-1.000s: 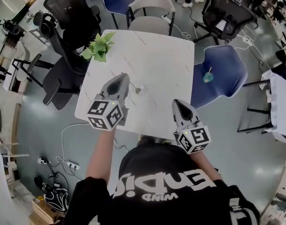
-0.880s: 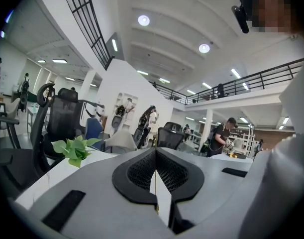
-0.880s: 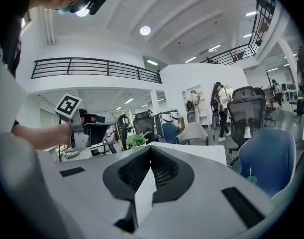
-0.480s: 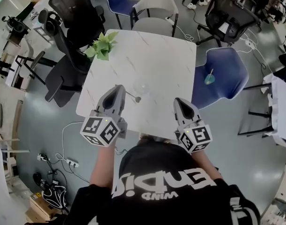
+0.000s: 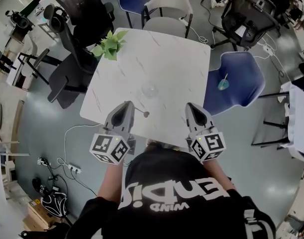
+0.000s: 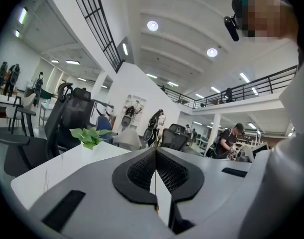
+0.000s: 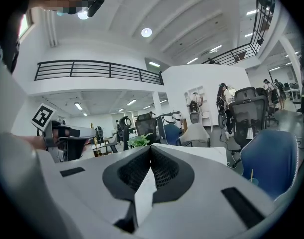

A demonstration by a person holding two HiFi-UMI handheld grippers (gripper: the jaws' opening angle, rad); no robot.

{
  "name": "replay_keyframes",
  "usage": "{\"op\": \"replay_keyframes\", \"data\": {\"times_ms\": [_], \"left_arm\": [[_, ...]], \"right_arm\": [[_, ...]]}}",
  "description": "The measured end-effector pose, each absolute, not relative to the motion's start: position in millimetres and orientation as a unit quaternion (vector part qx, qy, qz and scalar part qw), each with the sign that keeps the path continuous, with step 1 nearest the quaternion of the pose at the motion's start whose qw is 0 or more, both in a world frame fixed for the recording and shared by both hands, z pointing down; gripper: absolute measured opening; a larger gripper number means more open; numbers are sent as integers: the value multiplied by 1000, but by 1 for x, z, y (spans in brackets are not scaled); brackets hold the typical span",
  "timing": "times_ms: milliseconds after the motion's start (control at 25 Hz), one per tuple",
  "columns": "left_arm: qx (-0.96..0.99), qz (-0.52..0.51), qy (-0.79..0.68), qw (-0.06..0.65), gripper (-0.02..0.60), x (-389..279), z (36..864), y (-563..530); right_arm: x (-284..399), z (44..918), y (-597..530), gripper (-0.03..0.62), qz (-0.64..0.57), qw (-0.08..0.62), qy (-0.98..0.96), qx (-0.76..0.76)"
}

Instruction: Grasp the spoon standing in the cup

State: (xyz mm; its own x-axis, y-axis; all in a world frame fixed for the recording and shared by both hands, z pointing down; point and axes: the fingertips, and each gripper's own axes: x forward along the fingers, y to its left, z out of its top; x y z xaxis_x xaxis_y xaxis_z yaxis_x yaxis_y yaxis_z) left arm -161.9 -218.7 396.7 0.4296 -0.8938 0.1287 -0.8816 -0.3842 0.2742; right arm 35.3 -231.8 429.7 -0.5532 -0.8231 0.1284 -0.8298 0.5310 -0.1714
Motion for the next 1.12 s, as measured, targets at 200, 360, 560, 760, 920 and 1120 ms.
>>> {"op": "replay_keyframes", "data": {"times_ms": [200,360,560,760,920,1120], "left_arm": [[826,-18,-542,155,14,-161,407,-209],[820,-22,-550,156,14,-161,411,-206],[821,-22,-549,153,14,-160,411,-204],[822,-21,-548,153,14,-159,410,-205],[821,-25,-549,156,14,-161,409,-204],[819,-29,-551,157,14,-166,408,-203]], "right_arm": [[33,430,-229,12,107,16,-878,467],[32,431,-228,12,106,15,-879,464],[32,431,-225,12,105,14,-880,463],[32,431,-225,12,107,15,-880,463],[32,430,-224,12,105,16,-881,461],[27,429,-223,12,103,17,-883,457]]}}
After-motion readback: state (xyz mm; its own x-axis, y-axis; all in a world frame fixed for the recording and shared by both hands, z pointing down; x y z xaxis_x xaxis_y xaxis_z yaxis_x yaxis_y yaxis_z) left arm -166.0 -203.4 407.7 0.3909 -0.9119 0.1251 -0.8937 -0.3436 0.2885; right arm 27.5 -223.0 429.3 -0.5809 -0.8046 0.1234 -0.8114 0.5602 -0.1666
